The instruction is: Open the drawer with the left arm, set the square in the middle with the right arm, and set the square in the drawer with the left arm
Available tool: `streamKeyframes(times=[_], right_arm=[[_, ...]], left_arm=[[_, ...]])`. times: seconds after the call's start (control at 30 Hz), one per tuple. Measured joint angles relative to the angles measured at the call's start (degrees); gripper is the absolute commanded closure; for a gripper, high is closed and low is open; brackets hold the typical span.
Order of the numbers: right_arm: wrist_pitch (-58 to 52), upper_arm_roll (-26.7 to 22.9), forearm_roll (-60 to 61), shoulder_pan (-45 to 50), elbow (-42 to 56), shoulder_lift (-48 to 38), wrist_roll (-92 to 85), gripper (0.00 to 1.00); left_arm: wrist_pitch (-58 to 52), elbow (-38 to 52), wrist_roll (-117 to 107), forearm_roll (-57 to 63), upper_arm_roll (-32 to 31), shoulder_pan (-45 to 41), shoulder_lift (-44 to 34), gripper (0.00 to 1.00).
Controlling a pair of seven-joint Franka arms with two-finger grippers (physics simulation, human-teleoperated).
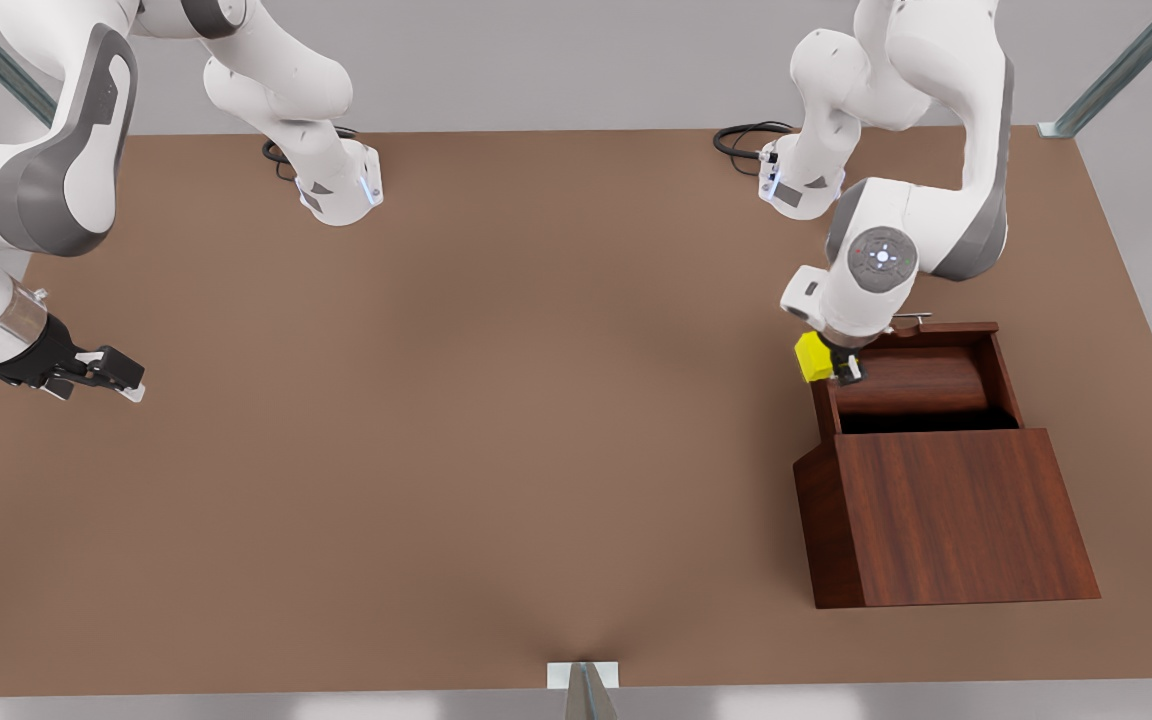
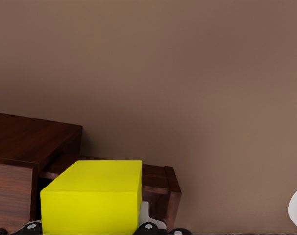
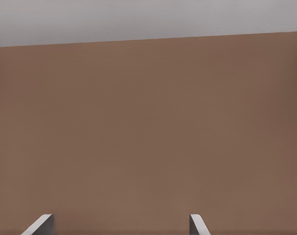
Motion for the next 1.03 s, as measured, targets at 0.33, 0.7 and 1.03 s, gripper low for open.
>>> streamKeyframes(times=[0.33,0.7,1.03], right_arm=[[0.0,0.0,0.1,0.0,0.0,0.1,0.1,0.0],[0.0,0.0,0.1,-0.1,0.0,0.0,0.1,0.0],[0.0,-0.1,0.2,-0.1,0.0,0.1,0.1,0.0]], left_arm=[[2.3,0.0,12.5,-0.5,12.7,0.8,7.1,0.0],[-10.7,20.2,-46.5,-9.3,13.9,1.3,8.3,0.0],[-6.0,28.6,-63.3,-7.3,-26.5,35.1,10.3,0.0]])
